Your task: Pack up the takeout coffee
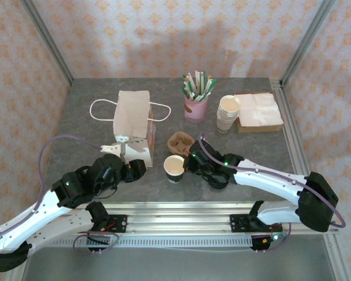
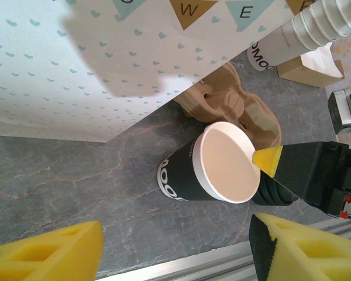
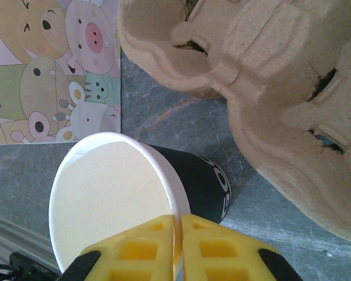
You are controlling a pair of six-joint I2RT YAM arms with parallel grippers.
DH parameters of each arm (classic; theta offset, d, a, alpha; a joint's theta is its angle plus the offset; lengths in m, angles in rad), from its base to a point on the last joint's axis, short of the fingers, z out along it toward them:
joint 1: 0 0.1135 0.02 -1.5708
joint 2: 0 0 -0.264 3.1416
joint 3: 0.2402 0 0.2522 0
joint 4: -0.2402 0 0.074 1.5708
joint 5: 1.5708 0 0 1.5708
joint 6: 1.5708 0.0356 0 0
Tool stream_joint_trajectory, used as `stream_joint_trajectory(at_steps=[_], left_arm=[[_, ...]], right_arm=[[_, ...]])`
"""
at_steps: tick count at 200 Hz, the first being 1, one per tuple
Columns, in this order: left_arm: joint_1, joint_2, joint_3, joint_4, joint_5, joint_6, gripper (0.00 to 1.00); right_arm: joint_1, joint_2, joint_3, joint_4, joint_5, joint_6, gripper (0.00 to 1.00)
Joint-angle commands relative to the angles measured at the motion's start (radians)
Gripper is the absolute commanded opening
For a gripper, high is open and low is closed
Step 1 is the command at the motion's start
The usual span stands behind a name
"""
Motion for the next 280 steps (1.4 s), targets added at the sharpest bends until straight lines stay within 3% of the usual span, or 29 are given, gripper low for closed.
stream_joint_trajectory(at_steps=[1,85,121,152,179,205,232,280], left_arm=[[-0.006,-0.011,-0.008,0.011,-0.035,-0.012,0.68],[-0.007,-0.026,-0.022,0.007,-0.049,-0.009,0.69],[-0.007,-0.036,-0.032,0.009,-0.051,-0.007,0.69],[-0.006,-0.049,-0.047,0.02,-0.052,-0.015,0.69],[-0.007,-0.051,-0.068,0.039,-0.045,-0.014,0.69],[-0.007,-0.042,-0.078,0.06,-0.039,-0.013,0.7],[-0.006,-0.036,-0.085,0.063,-0.036,-0.016,0.7],[-0.007,-0.036,-0.095,0.066,-0.038,-0.015,0.7]], right_arm=[[0.007,0.003,0.022,-0.028,0.009,-0.031,0.13],[0.007,-0.004,0.11,-0.149,0.016,-0.075,0.34],[0.008,-0.073,0.174,-0.316,0.174,-0.1,0.34],[0.003,-0.197,0.181,-0.444,0.324,-0.096,0.62],[-0.036,-0.277,0.138,-0.538,0.372,-0.066,0.76],[-0.1,-0.345,0.047,-0.555,0.337,-0.034,0.82],[-0.166,-0.414,-0.051,-0.512,0.218,-0.033,0.9],[-0.238,-0.461,-0.15,-0.503,0.125,-0.075,0.9]])
